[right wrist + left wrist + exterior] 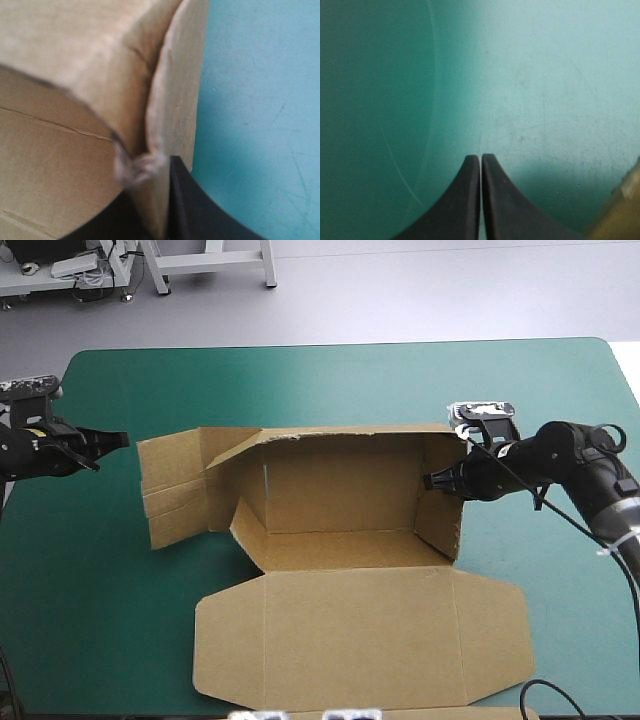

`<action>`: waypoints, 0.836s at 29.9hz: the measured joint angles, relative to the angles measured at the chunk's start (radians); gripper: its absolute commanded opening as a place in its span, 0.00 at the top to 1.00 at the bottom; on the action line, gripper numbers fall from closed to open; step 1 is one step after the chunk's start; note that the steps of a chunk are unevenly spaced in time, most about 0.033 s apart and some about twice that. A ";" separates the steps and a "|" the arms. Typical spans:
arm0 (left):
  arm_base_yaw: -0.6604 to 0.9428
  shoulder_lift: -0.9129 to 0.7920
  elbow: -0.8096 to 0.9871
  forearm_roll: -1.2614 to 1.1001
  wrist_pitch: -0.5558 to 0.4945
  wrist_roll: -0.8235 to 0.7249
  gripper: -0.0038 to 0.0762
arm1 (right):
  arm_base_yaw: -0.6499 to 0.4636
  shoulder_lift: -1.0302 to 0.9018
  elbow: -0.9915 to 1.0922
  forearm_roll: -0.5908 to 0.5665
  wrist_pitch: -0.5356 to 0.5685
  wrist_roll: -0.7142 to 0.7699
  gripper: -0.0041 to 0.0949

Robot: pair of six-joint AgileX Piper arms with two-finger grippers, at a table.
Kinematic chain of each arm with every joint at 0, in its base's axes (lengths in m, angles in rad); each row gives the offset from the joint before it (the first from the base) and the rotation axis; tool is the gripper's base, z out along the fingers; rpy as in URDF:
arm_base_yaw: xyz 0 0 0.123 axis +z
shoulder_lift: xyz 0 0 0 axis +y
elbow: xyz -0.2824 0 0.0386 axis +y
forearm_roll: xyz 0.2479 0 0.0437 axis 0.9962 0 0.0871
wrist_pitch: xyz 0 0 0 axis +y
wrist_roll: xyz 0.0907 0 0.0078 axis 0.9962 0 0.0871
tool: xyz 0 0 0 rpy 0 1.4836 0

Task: Fold the box

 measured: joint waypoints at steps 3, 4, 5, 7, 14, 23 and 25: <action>0.000 0.002 0.013 -0.008 0.005 0.019 0.95 | 0.000 0.060 -0.005 -0.026 0.013 0.041 0.96; 0.000 0.002 0.014 -0.017 0.006 0.028 0.95 | 0.000 0.082 -0.009 -0.021 0.002 0.047 0.96; 0.000 0.002 0.014 -0.030 0.007 0.037 0.95 | 0.000 0.097 -0.017 -0.022 -0.010 0.051 0.96; 0.000 0.002 0.014 -0.054 0.007 0.048 0.95 | 0.000 0.137 -0.028 -0.018 -0.045 0.055 0.94; 0.000 0.002 0.014 -0.109 0.017 0.089 0.95 | 0.000 0.278 -0.075 -0.017 -0.158 0.057 0.70; 0.000 0.002 0.014 -0.110 0.035 0.103 0.95 | 0.002 0.344 -0.164 -0.065 -0.135 0.057 0.57; 0.000 0.002 0.014 -0.110 0.035 0.103 0.95 | 0.002 0.344 -0.206 -0.079 -0.109 0.058 0.57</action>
